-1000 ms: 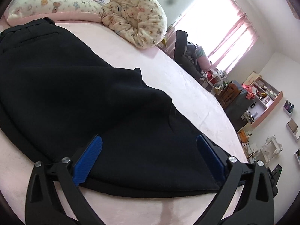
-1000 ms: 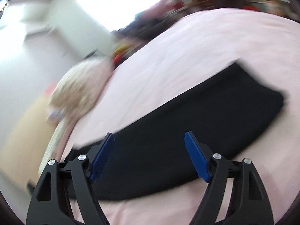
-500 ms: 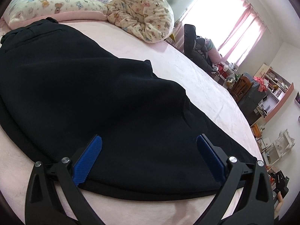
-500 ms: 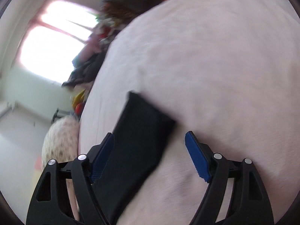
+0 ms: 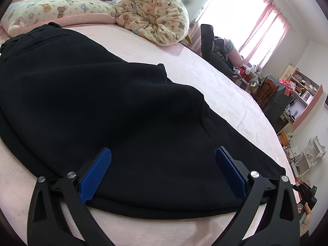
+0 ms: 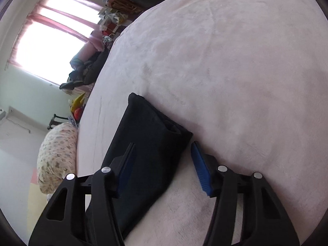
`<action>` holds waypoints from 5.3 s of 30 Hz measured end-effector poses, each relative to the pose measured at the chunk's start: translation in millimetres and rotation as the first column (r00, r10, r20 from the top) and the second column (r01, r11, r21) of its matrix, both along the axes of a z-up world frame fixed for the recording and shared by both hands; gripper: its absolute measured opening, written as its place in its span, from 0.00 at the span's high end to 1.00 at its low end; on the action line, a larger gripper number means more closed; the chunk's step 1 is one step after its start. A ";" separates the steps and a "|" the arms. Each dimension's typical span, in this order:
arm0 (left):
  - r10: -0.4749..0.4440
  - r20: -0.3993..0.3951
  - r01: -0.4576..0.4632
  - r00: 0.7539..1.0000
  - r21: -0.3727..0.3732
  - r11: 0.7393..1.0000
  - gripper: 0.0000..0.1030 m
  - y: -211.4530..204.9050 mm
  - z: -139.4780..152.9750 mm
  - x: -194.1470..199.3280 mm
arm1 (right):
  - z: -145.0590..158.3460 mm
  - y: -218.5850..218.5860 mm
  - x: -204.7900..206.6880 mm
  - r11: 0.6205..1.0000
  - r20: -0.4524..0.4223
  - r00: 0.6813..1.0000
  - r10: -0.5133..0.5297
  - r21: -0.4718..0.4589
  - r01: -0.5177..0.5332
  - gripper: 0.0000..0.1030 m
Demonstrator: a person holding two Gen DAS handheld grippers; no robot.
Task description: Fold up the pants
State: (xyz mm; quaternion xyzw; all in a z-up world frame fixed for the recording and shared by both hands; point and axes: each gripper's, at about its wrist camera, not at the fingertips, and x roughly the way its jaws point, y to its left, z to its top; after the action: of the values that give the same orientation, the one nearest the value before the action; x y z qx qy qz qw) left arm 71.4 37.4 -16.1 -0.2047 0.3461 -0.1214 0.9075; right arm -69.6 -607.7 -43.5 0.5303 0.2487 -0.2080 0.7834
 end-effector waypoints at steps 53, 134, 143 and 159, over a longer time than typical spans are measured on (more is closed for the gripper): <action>0.143 0.064 -0.116 0.988 -0.316 0.942 0.02 98.0 20.5 -15.9 | 101.2 386.4 159.5 0.617 0.092 0.626 0.774 -0.331 -0.714 0.82; 0.181 -0.318 -0.335 0.931 -0.541 0.771 0.02 216.6 -9.4 -18.0 | 97.8 306.4 49.7 0.464 0.008 0.522 0.853 -0.470 -0.751 0.19; 0.225 -0.371 -0.395 0.901 -0.487 0.779 0.02 222.6 -9.1 25.7 | 93.7 265.9 44.8 0.560 0.211 0.519 0.828 -0.344 -0.753 0.18; 0.229 -0.292 -0.351 0.928 -0.490 0.798 0.02 218.9 -3.3 55.8 | 98.8 290.6 40.3 0.488 0.196 0.447 0.873 -0.363 -0.794 0.17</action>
State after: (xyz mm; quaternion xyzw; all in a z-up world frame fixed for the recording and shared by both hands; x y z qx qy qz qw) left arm 127.2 256.3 -19.5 -0.5118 0.3602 -0.0482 0.7784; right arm -29.3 -317.1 55.3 0.2761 0.3080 0.2800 0.8663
